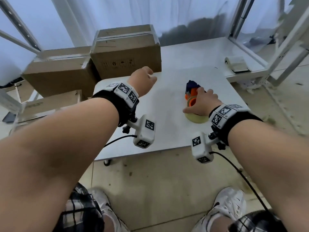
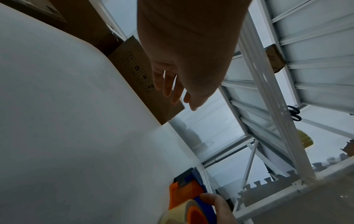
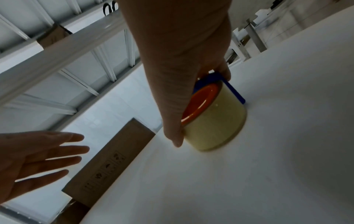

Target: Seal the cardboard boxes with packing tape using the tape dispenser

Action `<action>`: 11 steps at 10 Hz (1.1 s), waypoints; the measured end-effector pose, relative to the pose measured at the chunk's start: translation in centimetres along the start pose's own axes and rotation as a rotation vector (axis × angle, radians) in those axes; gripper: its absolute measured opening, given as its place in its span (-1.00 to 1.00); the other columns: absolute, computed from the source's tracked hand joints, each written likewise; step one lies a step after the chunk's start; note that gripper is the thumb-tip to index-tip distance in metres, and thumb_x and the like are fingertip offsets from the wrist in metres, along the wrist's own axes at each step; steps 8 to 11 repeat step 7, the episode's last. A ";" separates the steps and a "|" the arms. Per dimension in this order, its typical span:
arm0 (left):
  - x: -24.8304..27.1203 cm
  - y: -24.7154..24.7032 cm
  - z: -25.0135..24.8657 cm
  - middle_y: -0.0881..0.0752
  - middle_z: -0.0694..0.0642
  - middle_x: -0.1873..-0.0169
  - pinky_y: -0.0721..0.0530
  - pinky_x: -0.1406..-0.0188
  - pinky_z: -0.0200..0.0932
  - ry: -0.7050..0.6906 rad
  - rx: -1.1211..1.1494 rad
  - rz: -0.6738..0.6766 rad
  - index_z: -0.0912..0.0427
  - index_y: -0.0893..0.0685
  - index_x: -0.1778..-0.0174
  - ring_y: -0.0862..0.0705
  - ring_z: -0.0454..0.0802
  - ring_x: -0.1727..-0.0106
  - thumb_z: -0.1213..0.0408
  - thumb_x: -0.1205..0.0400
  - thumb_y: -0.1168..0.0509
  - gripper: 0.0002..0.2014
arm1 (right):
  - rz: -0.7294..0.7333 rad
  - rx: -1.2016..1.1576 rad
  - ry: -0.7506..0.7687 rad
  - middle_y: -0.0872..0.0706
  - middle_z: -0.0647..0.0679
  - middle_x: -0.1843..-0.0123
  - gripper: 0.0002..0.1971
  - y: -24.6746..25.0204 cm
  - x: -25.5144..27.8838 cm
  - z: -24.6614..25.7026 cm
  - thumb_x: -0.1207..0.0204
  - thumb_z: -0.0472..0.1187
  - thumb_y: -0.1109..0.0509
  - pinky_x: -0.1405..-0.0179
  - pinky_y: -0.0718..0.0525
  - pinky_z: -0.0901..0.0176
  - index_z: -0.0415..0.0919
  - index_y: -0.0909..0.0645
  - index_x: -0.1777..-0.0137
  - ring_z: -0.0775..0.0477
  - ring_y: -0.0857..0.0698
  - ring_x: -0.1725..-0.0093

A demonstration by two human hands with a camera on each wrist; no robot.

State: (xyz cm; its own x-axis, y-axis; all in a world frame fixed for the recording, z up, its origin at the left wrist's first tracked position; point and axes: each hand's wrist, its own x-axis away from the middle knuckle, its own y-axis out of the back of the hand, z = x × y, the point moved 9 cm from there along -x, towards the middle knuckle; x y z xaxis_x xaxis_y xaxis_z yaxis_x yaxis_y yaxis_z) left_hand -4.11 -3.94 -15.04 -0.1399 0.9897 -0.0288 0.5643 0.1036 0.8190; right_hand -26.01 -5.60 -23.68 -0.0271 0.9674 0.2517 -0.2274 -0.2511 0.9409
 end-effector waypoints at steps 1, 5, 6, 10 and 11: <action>-2.8 -0.4 0.6 -0.66 0.11 -0.21 -0.54 -0.03 -0.18 -0.005 -0.009 0.017 0.19 -0.49 -0.42 -0.62 0.01 -0.11 0.16 -0.72 -0.17 -0.64 | -0.080 0.030 0.043 -0.38 -0.26 -0.31 -0.10 1.9 -2.7 1.2 -0.27 0.18 -0.51 -0.06 -0.51 -0.09 -0.15 -0.15 -0.49 -0.33 -0.45 -0.28; -11.0 -2.5 4.4 -0.64 0.08 -0.17 -0.59 -0.12 -0.16 0.046 0.100 -0.009 0.20 -0.48 -0.43 -0.60 -0.02 -0.10 0.16 -0.73 -0.17 -0.63 | -0.152 -0.119 0.001 -0.31 -0.28 -0.47 0.10 3.9 -13.4 3.2 -0.32 0.24 -0.49 -0.28 -0.49 -0.16 -0.16 0.10 -0.67 -0.34 -0.37 -0.43; -11.7 -2.5 6.4 -0.62 0.04 -0.10 -0.60 -0.13 -0.16 0.106 0.132 -0.023 0.20 -0.49 -0.42 -0.60 -0.02 -0.10 0.16 -0.72 -0.18 -0.64 | -0.127 -0.031 -0.027 -0.23 -0.31 -0.56 0.03 2.3 -14.3 3.2 -0.39 0.32 -0.38 -0.44 -0.35 -0.25 -0.12 0.08 -0.68 -0.37 -0.29 -0.50; -12.2 -1.3 7.3 -0.59 0.02 -0.01 -0.62 -0.12 -0.13 0.119 0.187 -0.085 0.21 -0.50 -0.40 -0.61 -0.01 -0.07 0.18 -0.72 -0.18 -0.65 | -0.134 0.047 -0.030 0.04 -0.30 -0.68 0.04 2.8 -14.5 3.7 -0.42 0.44 -0.25 -0.57 0.11 -0.38 -0.05 0.19 -0.69 -0.36 0.04 -0.65; -12.2 -1.3 7.3 -0.59 0.02 -0.01 -0.62 -0.12 -0.13 0.119 0.187 -0.085 0.21 -0.50 -0.40 -0.61 -0.01 -0.07 0.18 -0.72 -0.18 -0.65 | -0.134 0.047 -0.030 0.04 -0.30 -0.68 0.04 2.8 -14.5 3.7 -0.42 0.44 -0.25 -0.57 0.11 -0.38 -0.05 0.19 -0.69 -0.36 0.04 -0.65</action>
